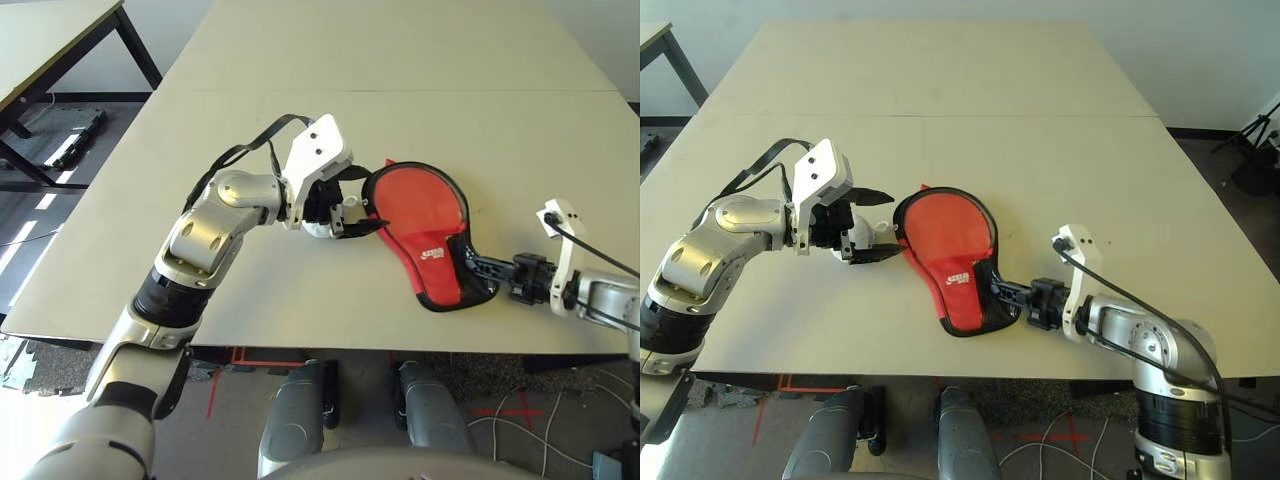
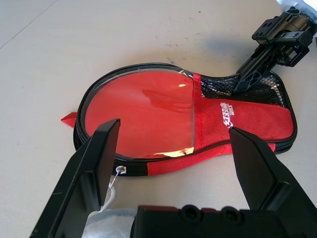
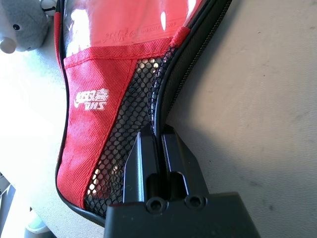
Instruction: Store the ping-pong paddle in its case and zip it.
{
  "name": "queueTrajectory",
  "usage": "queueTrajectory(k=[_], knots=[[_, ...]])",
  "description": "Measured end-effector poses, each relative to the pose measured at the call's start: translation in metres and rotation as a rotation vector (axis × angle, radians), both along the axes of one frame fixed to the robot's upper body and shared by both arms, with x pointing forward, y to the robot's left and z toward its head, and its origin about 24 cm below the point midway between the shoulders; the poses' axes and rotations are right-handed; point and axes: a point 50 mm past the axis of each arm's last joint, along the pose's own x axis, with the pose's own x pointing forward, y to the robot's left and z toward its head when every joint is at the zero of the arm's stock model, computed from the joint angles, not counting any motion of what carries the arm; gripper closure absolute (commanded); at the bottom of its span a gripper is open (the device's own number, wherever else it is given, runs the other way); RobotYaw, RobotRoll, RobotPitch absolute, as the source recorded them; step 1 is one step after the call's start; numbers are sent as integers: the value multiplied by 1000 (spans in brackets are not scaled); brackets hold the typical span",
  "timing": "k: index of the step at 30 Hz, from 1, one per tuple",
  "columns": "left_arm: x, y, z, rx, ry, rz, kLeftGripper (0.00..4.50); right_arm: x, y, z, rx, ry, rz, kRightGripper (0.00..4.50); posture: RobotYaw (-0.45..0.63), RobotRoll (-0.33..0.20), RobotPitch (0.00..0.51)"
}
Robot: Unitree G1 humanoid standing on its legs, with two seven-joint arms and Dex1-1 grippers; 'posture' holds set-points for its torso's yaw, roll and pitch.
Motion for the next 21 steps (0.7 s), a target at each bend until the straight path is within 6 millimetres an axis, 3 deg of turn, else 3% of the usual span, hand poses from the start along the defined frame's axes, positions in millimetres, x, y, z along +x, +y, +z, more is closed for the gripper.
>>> queueTrajectory(k=[8, 14, 21], knots=[[0, 1, -3, 0, 9, 3, 0, 2, -10, 3, -17, -8, 11, 4481, -40, 0, 184], [-1, 2, -6, 0, 22, 10, 0, -1, -21, 12, -29, -53, 66, 2723, -41, 0, 186], [-1, 2, -6, 0, 24, 12, 0, 3, -44, 41, -9, -155, 76, 627, -43, 0, 187]])
